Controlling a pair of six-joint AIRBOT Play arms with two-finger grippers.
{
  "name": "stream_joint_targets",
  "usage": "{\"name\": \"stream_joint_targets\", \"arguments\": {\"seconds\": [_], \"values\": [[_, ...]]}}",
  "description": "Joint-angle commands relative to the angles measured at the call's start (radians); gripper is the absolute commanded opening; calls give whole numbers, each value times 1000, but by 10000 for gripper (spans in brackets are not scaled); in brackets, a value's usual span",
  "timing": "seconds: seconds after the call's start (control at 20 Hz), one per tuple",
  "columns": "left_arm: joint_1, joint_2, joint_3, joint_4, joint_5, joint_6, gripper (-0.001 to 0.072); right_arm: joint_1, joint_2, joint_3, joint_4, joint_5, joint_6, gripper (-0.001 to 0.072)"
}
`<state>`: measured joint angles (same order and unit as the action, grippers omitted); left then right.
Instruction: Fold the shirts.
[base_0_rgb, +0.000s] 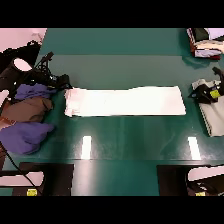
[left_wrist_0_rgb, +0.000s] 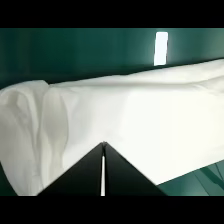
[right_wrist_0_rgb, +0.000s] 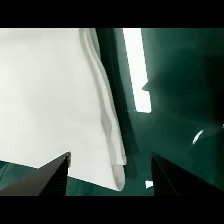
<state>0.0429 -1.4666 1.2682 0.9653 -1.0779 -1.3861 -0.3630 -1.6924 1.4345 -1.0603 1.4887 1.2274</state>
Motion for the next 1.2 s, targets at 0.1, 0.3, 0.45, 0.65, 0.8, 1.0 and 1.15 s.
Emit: {"name": "stream_joint_targets", "arguments": {"seconds": [0.1,0.3,0.45,0.65,0.8,1.0,1.15], "values": [[-18,2,4,-36,-29,-13,25,-50,-55,-120,146,-12,-100,575],[-121,2,4,-30,12,-34,25,28,-128,-119,239,-81,-119,529],[-214,0,4,-30,55,-83,25,89,-143,-119,256,-101,-141,237],[-341,-58,5,-57,166,-110,24,103,-69,-119,257,-93,-184,16],[-428,-153,34,-130,234,-107,24,106,62,-119,291,-78,-179,15],[-531,-329,222,-136,196,-107,24,153,183,-14,362,-7,-77,15],[-579,-427,338,-135,163,-111,24,259,207,129,362,42,-10,15]]}}
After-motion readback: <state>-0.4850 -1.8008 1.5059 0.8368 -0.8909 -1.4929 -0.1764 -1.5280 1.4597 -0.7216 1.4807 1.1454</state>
